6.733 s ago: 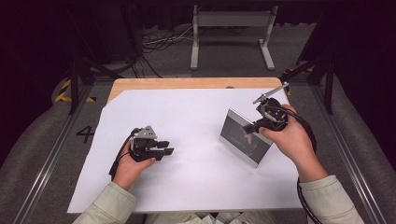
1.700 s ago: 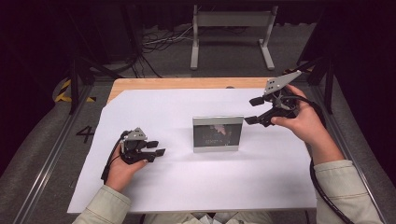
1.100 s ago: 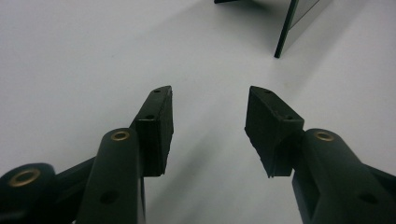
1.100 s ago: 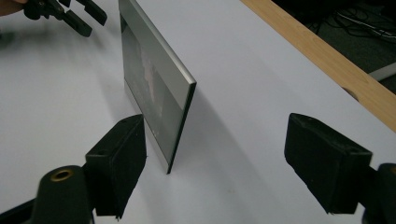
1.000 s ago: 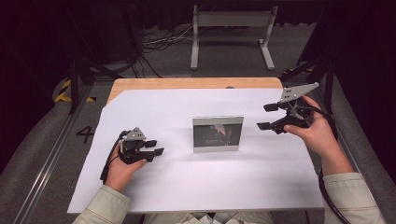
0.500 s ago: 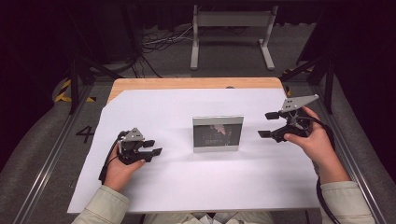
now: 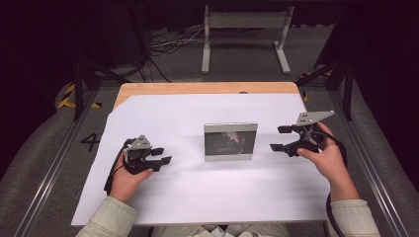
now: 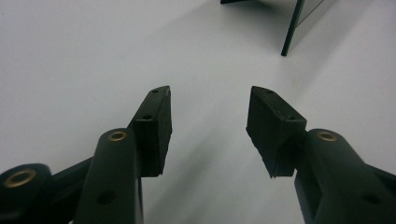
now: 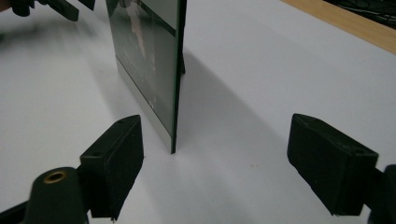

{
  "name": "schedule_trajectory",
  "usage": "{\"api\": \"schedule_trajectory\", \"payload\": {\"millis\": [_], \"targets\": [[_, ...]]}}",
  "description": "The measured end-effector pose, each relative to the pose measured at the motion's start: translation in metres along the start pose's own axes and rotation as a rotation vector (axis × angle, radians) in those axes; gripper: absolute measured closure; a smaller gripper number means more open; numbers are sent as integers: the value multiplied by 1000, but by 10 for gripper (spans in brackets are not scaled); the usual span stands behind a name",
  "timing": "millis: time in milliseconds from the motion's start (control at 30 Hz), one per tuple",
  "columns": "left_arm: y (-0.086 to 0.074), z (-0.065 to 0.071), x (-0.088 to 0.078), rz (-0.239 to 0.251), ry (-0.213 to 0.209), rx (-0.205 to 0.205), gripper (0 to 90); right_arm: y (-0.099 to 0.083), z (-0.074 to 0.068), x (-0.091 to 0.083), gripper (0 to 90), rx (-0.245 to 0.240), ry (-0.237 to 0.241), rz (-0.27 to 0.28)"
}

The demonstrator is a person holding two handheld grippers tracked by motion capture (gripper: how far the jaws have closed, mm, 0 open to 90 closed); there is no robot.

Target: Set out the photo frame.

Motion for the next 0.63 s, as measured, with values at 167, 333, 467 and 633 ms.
{"api": "schedule_trajectory", "payload": {"millis": [167,333,467,633], "targets": [[0,-1,0,7,1,5,505,-11,2,8,195,19,-4,-29],[0,-2,-1,6,3,-3,504,-12,1,11,195,22,-10,-34],[0,-2,-1,5,9,0,499,-14,0,12,195,18,-27,-39],[0,-3,0,4,11,-12,488,-18,1,9,195,22,-46,-29]]}}
Point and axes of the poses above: each handheld gripper's, and its own axes: x roughly forward along the jaws, y roughly out of its top, z roughly to its right, the point moved 2 cm from there along x, roughly forward along the jaws, and after that the axes turned 1 degree about y, right-handed, at the moved point
